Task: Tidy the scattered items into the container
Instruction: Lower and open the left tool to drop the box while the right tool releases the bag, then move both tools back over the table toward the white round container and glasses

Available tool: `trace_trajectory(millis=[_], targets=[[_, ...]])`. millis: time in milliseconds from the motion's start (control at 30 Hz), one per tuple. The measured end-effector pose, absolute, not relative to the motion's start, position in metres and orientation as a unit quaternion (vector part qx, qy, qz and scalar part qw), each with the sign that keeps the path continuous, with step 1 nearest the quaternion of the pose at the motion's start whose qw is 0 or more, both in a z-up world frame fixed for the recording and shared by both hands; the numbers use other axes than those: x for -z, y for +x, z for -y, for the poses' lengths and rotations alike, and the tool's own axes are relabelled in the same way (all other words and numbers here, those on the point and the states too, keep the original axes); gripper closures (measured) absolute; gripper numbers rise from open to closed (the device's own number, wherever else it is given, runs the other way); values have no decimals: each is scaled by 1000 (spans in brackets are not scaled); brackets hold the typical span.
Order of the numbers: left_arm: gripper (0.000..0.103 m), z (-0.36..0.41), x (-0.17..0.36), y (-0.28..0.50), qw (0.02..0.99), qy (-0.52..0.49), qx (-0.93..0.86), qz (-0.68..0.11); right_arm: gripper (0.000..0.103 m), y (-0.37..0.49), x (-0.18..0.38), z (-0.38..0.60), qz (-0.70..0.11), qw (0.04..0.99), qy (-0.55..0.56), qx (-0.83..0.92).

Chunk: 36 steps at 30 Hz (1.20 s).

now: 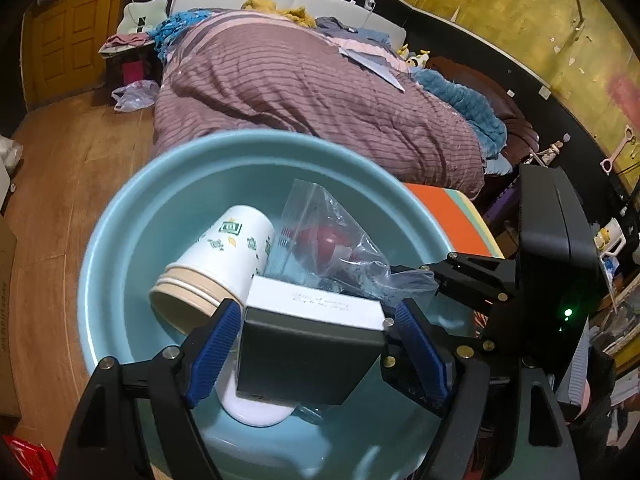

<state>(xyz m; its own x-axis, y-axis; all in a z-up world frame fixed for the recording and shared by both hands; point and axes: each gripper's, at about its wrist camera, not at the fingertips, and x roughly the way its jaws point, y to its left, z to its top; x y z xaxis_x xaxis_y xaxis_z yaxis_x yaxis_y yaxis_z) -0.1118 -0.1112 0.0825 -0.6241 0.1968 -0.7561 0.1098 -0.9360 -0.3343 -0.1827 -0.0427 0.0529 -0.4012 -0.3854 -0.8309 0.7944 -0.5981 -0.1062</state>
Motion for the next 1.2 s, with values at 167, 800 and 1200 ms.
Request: trace_trajectory(millis=[167,800,1200], targets=[[19,109,-92,-110,24,-427,-887,172,73,-180,-62,42,-258,366,396,802],[18,102,-126,-93,14,-403,-901,161,56,-166,-106,23,-248,346,366,828],[14,79,-140,-79,-6,-410,-903,128,25,-146,-128,-3,-210,333,356,848]])
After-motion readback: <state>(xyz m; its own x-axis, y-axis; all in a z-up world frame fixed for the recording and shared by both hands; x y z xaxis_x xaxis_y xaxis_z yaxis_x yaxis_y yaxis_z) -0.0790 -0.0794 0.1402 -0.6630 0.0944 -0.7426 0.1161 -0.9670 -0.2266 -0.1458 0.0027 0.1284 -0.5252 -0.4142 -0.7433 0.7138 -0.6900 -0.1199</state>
